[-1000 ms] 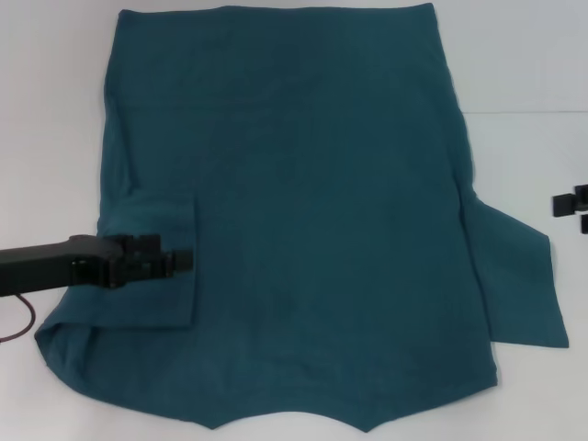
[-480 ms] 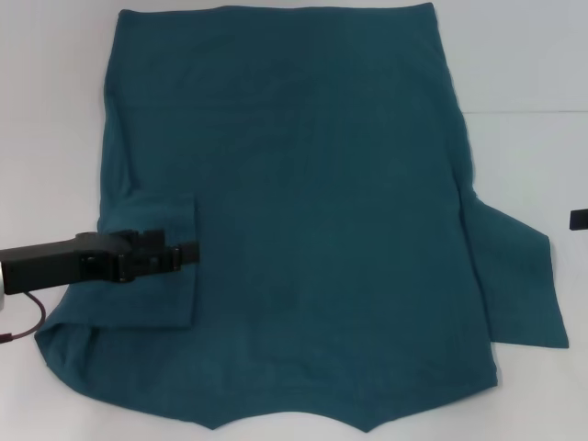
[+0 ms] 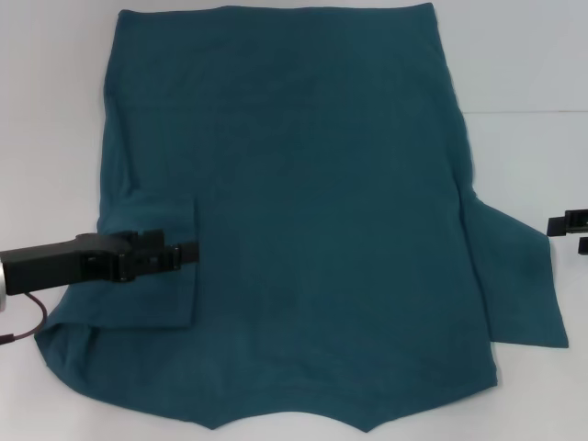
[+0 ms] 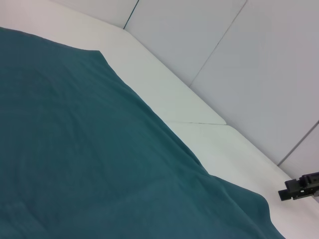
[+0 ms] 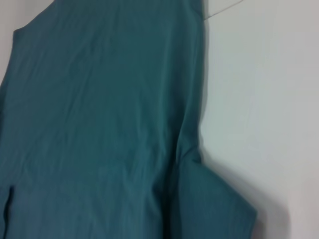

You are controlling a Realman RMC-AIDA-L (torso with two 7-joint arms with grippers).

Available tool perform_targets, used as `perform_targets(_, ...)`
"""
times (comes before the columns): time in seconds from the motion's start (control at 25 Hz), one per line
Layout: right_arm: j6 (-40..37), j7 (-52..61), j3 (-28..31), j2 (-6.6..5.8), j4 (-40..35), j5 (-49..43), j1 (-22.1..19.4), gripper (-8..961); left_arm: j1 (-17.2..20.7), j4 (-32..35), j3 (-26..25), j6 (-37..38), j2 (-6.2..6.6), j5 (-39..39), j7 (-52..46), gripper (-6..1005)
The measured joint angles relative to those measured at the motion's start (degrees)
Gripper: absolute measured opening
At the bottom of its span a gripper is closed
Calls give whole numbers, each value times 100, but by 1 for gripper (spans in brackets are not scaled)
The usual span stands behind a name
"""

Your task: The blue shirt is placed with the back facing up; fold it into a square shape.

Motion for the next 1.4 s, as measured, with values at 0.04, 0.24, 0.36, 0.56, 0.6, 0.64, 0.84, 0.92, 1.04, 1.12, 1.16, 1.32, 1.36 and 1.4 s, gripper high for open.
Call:
perform_targets(0.04, 66, -1, -21, 21, 20, 0, 8, 774, -2, -3, 0, -3, 0, -1, 0, 847)
perform_targets(0.24, 395, 28, -177, 153, 61, 0, 33, 774, -7, -11, 4, -8, 0, -64, 1, 846)
perform_targets(0.36, 558, 40, -221, 233, 80, 0, 64, 774, -8, -30, 13, -51, 0, -72, 2, 846)
perform_targets(0.56, 798, 24, -257, 303, 216, 0, 135, 772, -25, -69, 6, -73, 0, -72, 18, 846)
perform_targets(0.6, 827, 20, -272, 314, 235, 0, 145, 770, -25, -69, 6, -75, 0, -72, 19, 846)
perform_targets(0.64, 882, 16, -302, 327, 265, 0, 159, 767, -25, -69, 5, -75, 0, -72, 19, 847)
perform_targets(0.84, 1022, 27, -405, 363, 364, 0, 192, 753, -25, -69, 3, -80, 1, -72, 21, 847)
perform_targets(0.92, 1048, 24, -406, 389, 369, 0, 200, 748, -25, -68, 4, -85, 0, -72, 21, 847)
perform_targets(1.04, 1074, 14, -407, 415, 371, 11, 210, 740, -24, -67, 3, -104, 0, -72, 24, 847)
perform_targets(1.12, 1078, 11, -398, 426, 371, 27, 220, 734, -24, -67, 5, -118, 0, -71, 24, 846)
perform_targets(1.16, 1077, 11, -387, 433, 370, 31, 223, 731, -24, -67, 9, -123, 0, -71, 24, 846)
perform_targets(1.32, 1041, 17, -372, 450, 333, 39, 227, 721, -24, -67, 26, -123, 1, -69, 20, 846)
perform_targets(1.36, 1039, 14, -372, 451, 330, 40, 227, 718, -24, -67, 26, -123, 0, -69, 17, 846)
perform_targets(1.4, 1037, 6, -374, 450, 327, 40, 227, 715, -24, -67, 26, -123, 0, -69, 13, 846)
